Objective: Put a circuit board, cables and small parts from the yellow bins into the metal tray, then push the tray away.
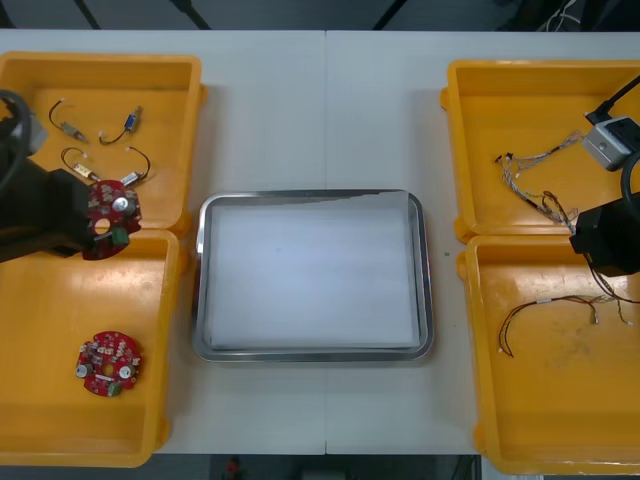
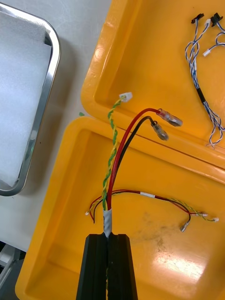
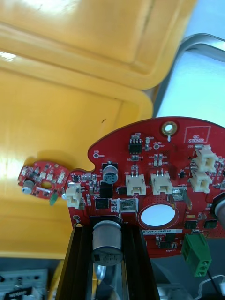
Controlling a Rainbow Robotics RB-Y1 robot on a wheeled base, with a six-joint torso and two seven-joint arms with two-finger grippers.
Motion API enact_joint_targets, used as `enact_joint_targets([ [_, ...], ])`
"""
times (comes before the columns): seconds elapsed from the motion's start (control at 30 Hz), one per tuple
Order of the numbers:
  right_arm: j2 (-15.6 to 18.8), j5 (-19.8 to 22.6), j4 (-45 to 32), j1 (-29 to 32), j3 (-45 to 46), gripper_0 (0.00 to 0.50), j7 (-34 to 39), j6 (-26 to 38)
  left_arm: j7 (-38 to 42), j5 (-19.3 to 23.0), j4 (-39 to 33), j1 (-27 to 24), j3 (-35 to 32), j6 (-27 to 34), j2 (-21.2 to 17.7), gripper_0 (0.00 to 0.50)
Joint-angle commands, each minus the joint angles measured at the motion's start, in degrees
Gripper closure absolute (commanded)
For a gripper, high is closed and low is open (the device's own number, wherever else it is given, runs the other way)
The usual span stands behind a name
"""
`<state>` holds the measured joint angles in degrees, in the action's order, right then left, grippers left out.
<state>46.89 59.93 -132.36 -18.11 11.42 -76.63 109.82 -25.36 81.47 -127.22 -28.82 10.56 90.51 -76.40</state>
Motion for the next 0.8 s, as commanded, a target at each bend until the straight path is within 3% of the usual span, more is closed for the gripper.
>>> enact_joint_targets([
  [0.03, 2.0, -0.4, -1.8, 0.5, -0.3, 0.5, 0.8, 0.2, 11.7, -5.1, 0.7, -12.9, 10.4, 3.6, 6.9, 0.5],
  [0.2, 2.0, -0.4, -1.8, 0.5, -0.3, 0.5, 0.8, 0.2, 16.0, -10.0, 2.7, -17.6, 15.7, 5.5, 13.2, 0.5],
  [0.53, 2.0, -0.4, -1.8, 0.5, -0.3, 0.5, 0.8, 0.2, 18.7, -22.8, 3.1, -17.7, 23.4, 7.2, 22.8, 0.5],
  [0.8, 2.0, -0.4, -1.8, 0.5, -0.3, 0.5, 0.8, 0.2, 18.9, -31.9, 8.4, -17.8, 31.6, 6.6, 29.3, 0.5],
])
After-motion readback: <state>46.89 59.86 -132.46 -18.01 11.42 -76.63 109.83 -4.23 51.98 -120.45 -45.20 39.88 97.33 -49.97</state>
